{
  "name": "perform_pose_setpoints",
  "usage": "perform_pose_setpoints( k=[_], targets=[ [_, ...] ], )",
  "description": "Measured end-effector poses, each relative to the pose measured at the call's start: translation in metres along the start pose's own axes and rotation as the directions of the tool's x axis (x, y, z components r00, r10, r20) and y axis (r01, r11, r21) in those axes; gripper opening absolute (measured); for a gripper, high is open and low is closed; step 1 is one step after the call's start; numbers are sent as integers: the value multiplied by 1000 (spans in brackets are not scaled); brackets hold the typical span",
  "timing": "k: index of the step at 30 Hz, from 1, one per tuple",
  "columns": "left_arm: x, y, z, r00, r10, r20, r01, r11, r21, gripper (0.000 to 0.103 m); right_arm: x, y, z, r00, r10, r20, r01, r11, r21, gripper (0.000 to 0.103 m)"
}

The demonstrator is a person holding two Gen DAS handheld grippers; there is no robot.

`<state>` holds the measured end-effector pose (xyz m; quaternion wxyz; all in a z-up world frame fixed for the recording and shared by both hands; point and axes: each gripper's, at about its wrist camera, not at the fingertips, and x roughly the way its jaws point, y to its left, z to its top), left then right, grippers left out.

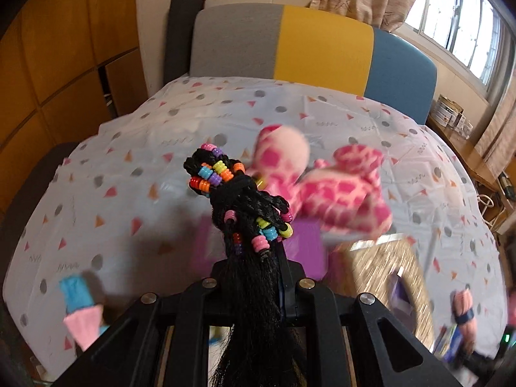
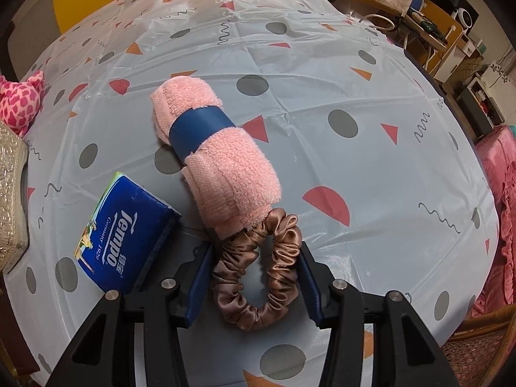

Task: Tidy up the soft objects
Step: 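Lift the black braid with the left tool while the right tool grasps the brown scrunchie, then lower the black braid into the gold tray and open the left tool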

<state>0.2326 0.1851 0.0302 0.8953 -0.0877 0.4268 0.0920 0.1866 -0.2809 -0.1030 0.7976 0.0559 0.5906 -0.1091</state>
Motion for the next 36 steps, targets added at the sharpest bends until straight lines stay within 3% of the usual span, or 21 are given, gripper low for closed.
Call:
perform_pose_setpoints(
  k=[9, 16, 23, 28, 30, 34, 36],
  targets=[
    [-43, 70, -86, 998, -57, -9, 57, 997, -50, 17, -5, -6, -1, 1000, 1, 4, -1, 1000, 14, 52],
    [-79, 131, -140, 999, -36, 0, 36, 991, -126, 17, -4, -5, -4, 1000, -24, 18, 24, 1000, 0, 53],
    [-72, 153, -195, 995, -21, -97, 8, 991, -137, 17, -6, 5, -8, 999, -35, 29, 36, 999, -27, 46],
    [-54, 150, -200, 993, 9, -116, -23, 993, -119, 19, -8, 6, -10, 999, -30, 29, 31, 999, -23, 47],
    [-50, 151, -201, 993, 30, -117, -43, 992, -117, 23, -9, 7, -10, 999, -31, 30, 32, 999, -24, 47],
    [-50, 152, -204, 993, 45, -109, -59, 990, -128, 52, -8, 4, -9, 999, -28, 33, 29, 999, -33, 45],
    [-54, 152, -204, 994, 55, -90, -67, 989, -134, 53, -7, 5, -9, 999, -26, 35, 27, 999, -38, 42]
  ],
)
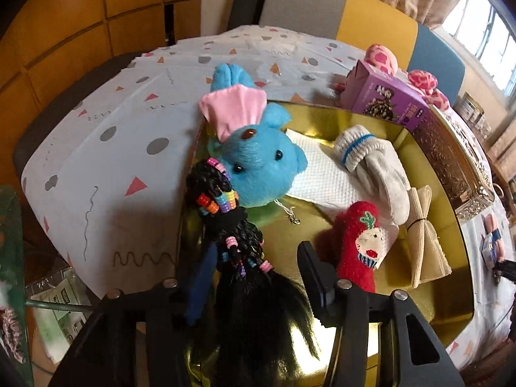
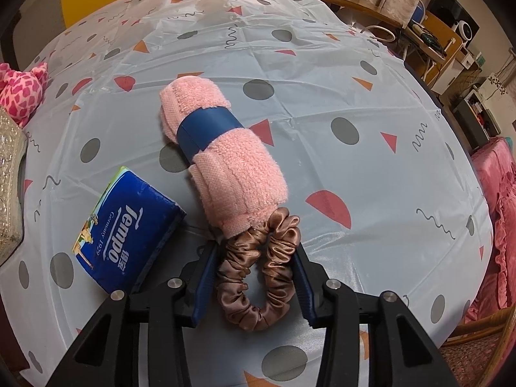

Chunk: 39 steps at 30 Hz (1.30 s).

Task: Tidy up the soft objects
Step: 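Lower the black braid into the gold tray and open the left tool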

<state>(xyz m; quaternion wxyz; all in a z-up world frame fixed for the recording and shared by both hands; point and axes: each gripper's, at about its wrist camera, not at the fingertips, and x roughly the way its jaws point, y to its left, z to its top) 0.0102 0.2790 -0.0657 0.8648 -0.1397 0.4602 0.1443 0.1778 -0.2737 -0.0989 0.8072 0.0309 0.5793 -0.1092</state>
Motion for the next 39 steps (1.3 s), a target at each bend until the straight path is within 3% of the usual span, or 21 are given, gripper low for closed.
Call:
perform_pose_setpoints(
  k=[3, 6, 10, 17, 25, 31, 34, 39],
  targets=[
    [-12, -1, 1, 999, 14, 49, -14, 1000, -5, 64, -1, -1, 0, 1000, 13, 0, -13, 1000, 7, 41],
    [-28, -2, 2, 993, 36, 113, -32, 999, -39, 66, -1, -7, 1, 1000, 28, -1, -28, 999, 23, 36],
    [-43, -1, 0, 988, -3, 151, 16, 996, -85, 70, -1, -16, 3, 999, 51, -3, -51, 997, 61, 26],
    [-43, -32, -9, 987, -71, 142, 72, 997, -5, 71, 0, -30, 6, 996, 81, -34, -77, 992, 96, 22],
    [-39, -50, -15, 986, -121, 117, 119, 993, 24, 71, -2, -56, 6, 994, 91, -64, -78, 980, 183, 18],
    [-37, -53, -17, 988, -118, 102, 114, 993, 36, 71, -7, -94, 19, 995, 100, 9, -97, 941, 324, 18],
    [-36, -55, -18, 988, -118, 95, 114, 993, 42, 71, -17, -93, 36, 994, 98, 54, -110, 944, 312, 18],
    [-38, -58, -20, 989, -117, 94, 113, 992, 51, 71, -45, -57, 86, 981, 122, 153, -154, 964, 217, 18]
  ],
)
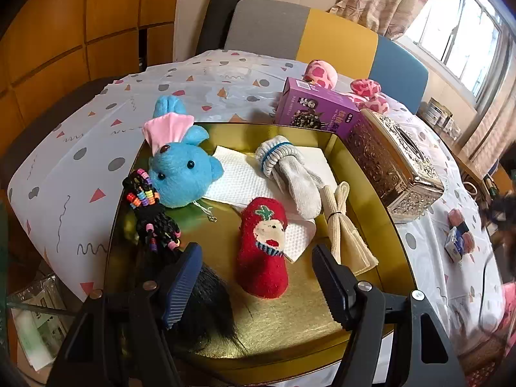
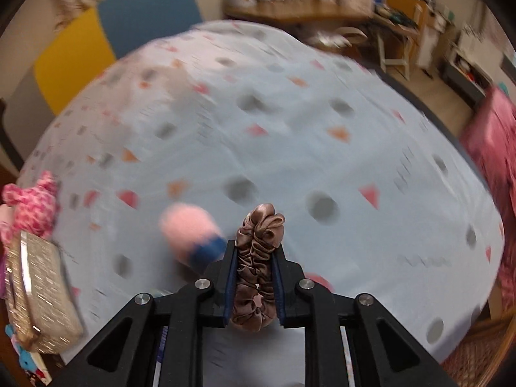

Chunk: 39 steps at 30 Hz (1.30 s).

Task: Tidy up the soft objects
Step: 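Lower the black braid into the gold tray and open the left tool, then carry the brown scrunchie with the right tool into the gold tray and release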

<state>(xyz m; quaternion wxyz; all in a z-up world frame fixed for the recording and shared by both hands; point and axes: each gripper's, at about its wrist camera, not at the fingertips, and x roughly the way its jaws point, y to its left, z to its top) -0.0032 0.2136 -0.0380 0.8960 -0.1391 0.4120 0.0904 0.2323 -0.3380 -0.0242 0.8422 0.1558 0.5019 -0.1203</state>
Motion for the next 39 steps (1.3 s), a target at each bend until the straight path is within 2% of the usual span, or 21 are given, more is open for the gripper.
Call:
perform_pose_setpoints(
  k=[7, 13, 16, 18, 23, 29, 36, 39],
  targets=[
    [-2, 4, -2, 1000, 9, -2, -9, 1000, -5, 71, -6, 133, 35, 993, 118, 30, -111, 978, -175, 18],
    [-3, 13, -2, 1000, 16, -4, -16, 1000, -26, 71, -19, 241, 34, 968, 249, 27, -231, 928, -293, 18],
    [-3, 16, -3, 1000, 19, -2, -19, 999, -38, 71, -28, 297, 26, 942, 335, 2, -313, 883, -351, 18],
    [-4, 18, -4, 1000, 24, 0, -24, 999, -42, 71, -36, 337, 13, 917, 397, -30, -375, 835, -402, 18],
    [-6, 24, -5, 1000, 31, 0, -31, 998, -58, 71, -54, 400, -33, 873, 476, -110, -462, 730, -503, 18],
    [-8, 27, -6, 999, 39, 2, -39, 997, -72, 71, -61, 428, -96, 844, 488, -224, -514, 616, -597, 18],
    [-9, 33, -9, 999, 43, 1, -43, 995, -92, 72, -64, 418, -181, 853, 397, -338, -511, 506, -695, 18],
    [-11, 31, -10, 999, 39, 5, -39, 995, -89, 71, -64, 406, -214, 848, 366, -383, -523, 472, -710, 18]
  ],
)
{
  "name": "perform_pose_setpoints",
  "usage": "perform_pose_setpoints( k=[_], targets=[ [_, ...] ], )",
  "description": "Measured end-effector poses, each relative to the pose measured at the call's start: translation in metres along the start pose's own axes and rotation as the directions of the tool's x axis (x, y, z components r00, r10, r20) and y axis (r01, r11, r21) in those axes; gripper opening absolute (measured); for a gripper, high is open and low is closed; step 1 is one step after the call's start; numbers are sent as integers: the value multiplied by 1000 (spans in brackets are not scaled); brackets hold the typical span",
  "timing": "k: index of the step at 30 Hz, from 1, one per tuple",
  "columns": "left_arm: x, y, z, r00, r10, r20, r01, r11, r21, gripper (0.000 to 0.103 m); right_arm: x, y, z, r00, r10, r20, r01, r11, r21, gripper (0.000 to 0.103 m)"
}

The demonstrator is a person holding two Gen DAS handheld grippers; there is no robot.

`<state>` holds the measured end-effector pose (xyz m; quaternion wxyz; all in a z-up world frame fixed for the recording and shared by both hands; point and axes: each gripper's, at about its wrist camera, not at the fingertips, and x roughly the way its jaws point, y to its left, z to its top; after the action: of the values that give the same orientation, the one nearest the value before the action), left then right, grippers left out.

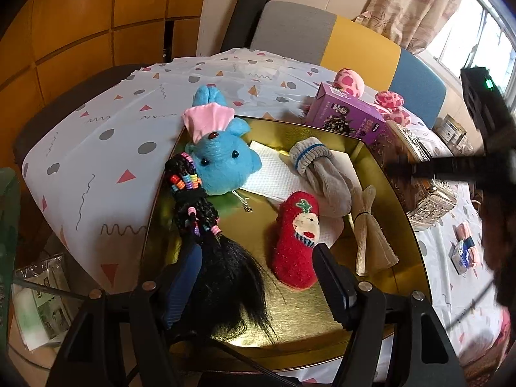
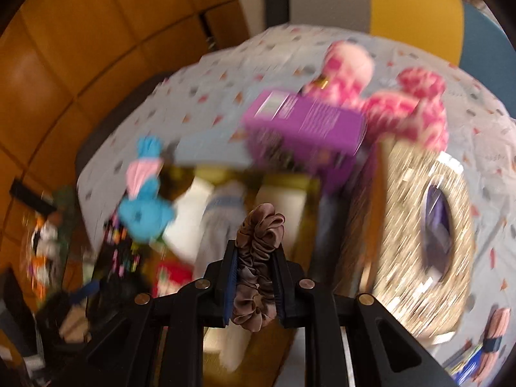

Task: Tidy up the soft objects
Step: 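Carry the brown scrunchie with the right tool into the gold tray and release, then move the left tool toward the blue Tempo tissue pack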

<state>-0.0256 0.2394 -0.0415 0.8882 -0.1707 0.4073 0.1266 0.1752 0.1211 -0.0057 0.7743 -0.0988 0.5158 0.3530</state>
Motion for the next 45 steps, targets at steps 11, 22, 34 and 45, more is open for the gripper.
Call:
perform_pose_setpoints(
  k=[11, 22, 34, 45],
  targets=[
    [-1, -9, -6, 1000, -7, -9, 7, 1000, 25, 72, -6, 10, -61, 993, -113, -13, 113, 993, -26, 33],
    [-7, -9, -6, 1000, 8, 8, -9, 1000, 29, 73, -21, 5, -74, 992, -120, 34, 120, 993, 6, 40],
    [-18, -17, -5, 998, 46, 47, -49, 997, 63, 74, -40, 15, -91, 984, -128, 125, 135, 990, -46, 40],
    [-24, -38, -4, 996, 51, 73, -61, 988, 144, 75, -69, -11, -107, 964, -159, 213, 165, 986, -9, 40]
  ],
)
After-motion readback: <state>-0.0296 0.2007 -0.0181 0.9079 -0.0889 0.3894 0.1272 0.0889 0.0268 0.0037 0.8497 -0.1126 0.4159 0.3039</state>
